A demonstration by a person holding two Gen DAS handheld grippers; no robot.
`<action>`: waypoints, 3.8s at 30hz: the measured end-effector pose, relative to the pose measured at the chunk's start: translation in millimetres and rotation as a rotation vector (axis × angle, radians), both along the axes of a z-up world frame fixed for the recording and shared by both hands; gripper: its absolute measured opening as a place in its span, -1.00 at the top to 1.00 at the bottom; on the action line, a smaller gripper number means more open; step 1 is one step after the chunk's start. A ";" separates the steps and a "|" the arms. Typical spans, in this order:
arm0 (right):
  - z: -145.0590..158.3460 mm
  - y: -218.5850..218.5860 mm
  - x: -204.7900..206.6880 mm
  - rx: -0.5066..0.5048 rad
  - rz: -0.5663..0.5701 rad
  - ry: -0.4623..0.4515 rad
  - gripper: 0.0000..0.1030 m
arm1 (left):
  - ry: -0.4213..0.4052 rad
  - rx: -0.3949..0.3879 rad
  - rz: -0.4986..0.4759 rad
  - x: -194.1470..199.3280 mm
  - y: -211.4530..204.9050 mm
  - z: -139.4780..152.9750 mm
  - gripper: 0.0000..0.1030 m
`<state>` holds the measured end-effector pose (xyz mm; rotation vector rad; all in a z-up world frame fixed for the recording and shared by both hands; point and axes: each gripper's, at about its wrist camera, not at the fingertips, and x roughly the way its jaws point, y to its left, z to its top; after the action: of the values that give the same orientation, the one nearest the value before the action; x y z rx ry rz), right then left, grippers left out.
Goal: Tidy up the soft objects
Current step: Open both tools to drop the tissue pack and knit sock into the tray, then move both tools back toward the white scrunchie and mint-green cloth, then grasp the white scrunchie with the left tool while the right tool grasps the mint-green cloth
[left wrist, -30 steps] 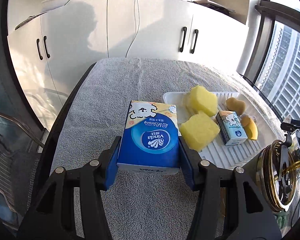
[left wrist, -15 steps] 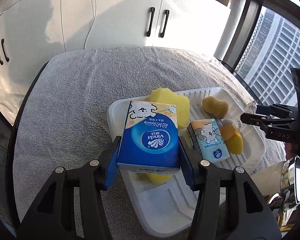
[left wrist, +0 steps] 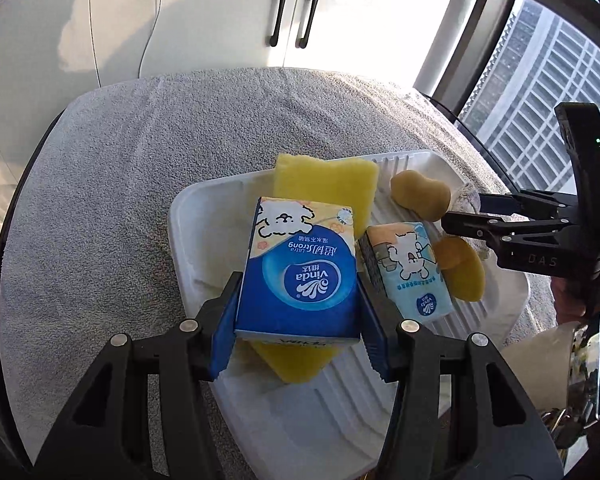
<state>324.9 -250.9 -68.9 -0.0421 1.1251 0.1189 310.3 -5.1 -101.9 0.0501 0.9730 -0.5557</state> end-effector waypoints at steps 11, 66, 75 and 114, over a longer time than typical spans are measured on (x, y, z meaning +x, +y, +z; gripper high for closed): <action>4.9 -3.4 -5.7 0.050 0.003 0.029 -0.65 | 0.051 0.017 0.018 3.4 -0.9 3.5 0.00; 13.7 -42.0 -347.5 -0.128 -0.127 -0.072 -0.67 | -0.116 0.140 0.241 -301.5 99.7 -15.5 -0.01; 20.6 36.3 -347.6 0.020 0.034 -0.123 -0.68 | -0.091 -0.028 0.091 -296.5 36.6 -21.5 -0.01; 8.8 57.9 -295.4 0.117 -0.019 -0.114 -0.68 | -0.130 -0.182 0.249 -260.4 38.1 -3.3 0.60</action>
<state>29.6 -193.0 -60.1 0.0655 1.0027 0.1638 49.9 33.0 -105.3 -0.1932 0.7853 -0.4036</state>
